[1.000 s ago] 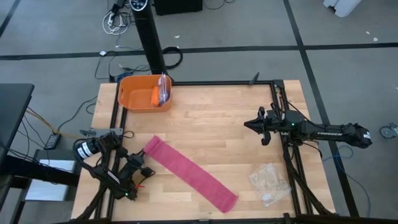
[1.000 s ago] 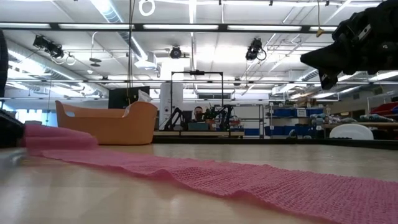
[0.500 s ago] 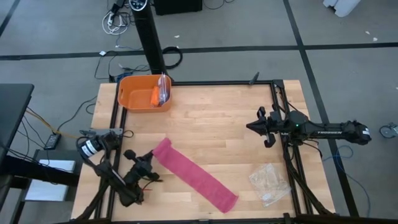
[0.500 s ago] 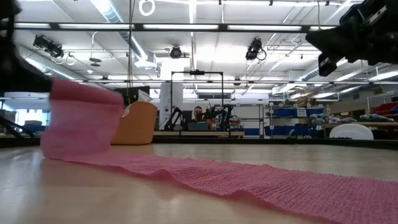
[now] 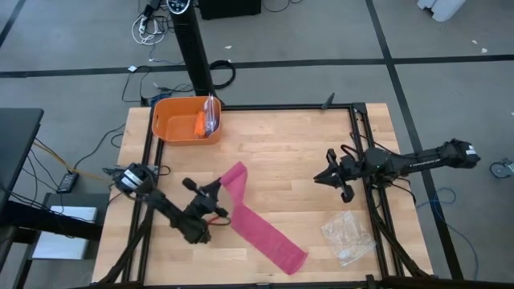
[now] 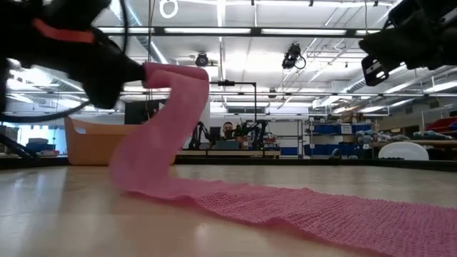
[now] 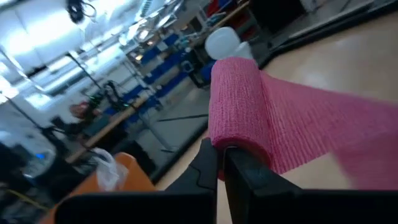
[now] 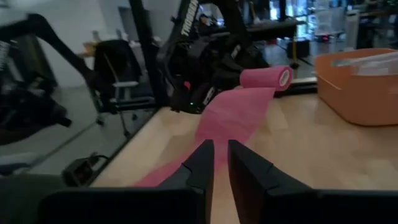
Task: Roll bandage
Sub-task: Roll the pink bandage
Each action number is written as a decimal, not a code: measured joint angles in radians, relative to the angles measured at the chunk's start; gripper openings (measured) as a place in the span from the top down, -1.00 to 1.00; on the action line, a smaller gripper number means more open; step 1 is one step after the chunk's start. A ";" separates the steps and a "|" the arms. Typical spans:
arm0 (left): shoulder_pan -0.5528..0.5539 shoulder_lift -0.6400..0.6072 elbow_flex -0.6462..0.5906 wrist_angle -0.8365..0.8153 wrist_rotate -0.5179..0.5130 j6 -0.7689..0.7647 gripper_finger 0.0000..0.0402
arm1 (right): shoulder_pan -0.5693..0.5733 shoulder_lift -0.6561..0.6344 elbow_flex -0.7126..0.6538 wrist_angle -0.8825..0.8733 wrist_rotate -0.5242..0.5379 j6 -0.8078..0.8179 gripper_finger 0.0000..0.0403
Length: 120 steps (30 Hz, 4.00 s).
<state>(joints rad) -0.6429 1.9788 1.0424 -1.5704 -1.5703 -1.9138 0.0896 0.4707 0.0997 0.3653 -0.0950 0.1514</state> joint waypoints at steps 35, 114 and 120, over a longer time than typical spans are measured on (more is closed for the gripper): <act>0.064 -0.190 0.003 0.142 0.000 0.403 0.92 | -0.225 0.943 0.681 0.060 -0.236 -0.130 0.36; 0.104 -0.189 0.138 0.880 0.000 1.622 0.92 | -0.339 0.937 0.816 -0.236 -0.418 -0.170 0.02; 0.104 -0.189 0.138 0.897 -0.001 1.621 0.92 | -0.364 0.993 0.776 -0.095 -0.523 -0.076 0.02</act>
<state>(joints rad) -0.5388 1.7897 1.1804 -0.6735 -1.5711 -0.2926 -0.2741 1.4638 0.8753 0.2702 -0.6182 0.0755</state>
